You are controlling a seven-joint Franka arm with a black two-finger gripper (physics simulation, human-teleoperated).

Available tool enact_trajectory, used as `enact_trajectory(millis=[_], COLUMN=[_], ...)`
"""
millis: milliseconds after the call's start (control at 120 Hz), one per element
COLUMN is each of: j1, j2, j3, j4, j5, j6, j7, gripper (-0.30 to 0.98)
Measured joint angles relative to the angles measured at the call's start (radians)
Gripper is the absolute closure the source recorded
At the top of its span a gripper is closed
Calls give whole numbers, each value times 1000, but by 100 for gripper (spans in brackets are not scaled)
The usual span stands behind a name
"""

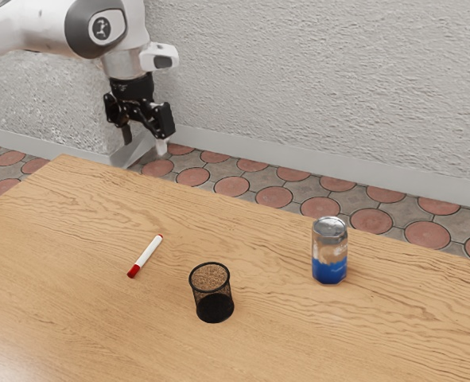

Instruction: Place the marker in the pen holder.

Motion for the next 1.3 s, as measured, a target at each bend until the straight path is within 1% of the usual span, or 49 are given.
enact_trajectory(millis=[108, 167, 233, 300, 367, 417, 500, 633, 1000, 1033, 1192, 1300], j1=[-7, -18, -4, 19, 25, 25, 23, 21, 20, 20, 20, 20], j2=[11, 47, 179, 332, 467, 511, 499, 466, 468, 466, 459, 459], j3=[3, 40, 110, 141, 150, 153, 164, 175, 176, 176, 176, 176], j4=[1, -89, -186, -208, -148, -110, -107, -182, -235, -236, -236, -237], j5=[-10, -15, -13, -55, -82, -95, -106, -107, -108, -108, -108, -109], j6=[-19, 19, 149, 288, 393, 450, 513, 571, 653, 657, 663, 662], j7=[1, 2, 19, 49, 77, 97, 130, 183, 279, 284, 298, 302], gripper=[0, 0, 0, 0, 0, 0, 0, 0, 0, 4, 44, 60])
